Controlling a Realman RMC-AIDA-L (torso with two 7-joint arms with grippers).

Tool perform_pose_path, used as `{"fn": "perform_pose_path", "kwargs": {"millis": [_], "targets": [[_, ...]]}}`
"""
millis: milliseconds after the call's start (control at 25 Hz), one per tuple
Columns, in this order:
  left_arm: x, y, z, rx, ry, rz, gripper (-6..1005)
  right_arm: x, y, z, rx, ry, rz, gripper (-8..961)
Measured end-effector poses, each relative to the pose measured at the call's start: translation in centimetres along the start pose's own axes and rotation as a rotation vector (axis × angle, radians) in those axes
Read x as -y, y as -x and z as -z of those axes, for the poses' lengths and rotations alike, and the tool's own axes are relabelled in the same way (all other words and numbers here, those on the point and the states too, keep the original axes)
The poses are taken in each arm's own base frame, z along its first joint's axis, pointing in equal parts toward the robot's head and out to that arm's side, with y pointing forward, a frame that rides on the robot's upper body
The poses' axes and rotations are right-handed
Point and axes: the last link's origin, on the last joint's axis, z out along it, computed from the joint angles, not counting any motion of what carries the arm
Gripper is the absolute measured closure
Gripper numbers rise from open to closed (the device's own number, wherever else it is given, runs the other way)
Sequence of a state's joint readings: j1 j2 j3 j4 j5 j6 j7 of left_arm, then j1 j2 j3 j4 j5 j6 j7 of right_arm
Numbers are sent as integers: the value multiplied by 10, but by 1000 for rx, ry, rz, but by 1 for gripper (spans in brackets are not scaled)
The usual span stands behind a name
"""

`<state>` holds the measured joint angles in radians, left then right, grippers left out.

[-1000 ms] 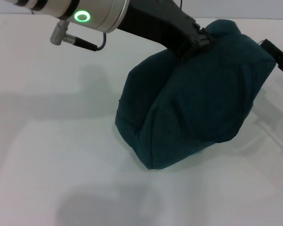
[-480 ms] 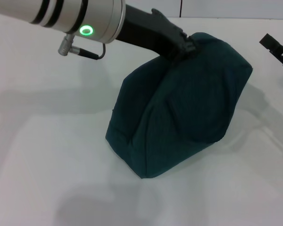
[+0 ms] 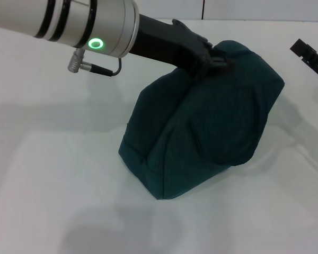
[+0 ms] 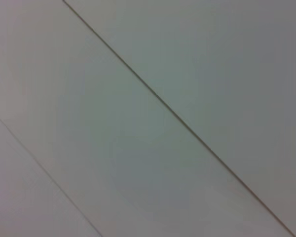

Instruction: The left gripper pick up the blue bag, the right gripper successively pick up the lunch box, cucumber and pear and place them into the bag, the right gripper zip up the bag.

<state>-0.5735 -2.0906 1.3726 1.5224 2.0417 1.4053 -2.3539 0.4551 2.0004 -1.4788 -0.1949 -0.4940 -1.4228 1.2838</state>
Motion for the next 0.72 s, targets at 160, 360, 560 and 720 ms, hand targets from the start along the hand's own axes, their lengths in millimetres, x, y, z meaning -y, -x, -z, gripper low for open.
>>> {"fn": "perform_pose_path", "kwargs": {"millis": [160,360,560,720], "targets": [[-2,-2,6,-51,21,-8,835,0,0,-1,-21,10,12,214],[2,-1,28,-194,26,-47,505,-5,13,-1,-30,64,91,124],[2,18,57,-339,20,-99,349,-25,41,2,-96,245,266,76],[-5,51,79,-386,43,-123,271,-50,57,13,-224,465,412,77]]}}
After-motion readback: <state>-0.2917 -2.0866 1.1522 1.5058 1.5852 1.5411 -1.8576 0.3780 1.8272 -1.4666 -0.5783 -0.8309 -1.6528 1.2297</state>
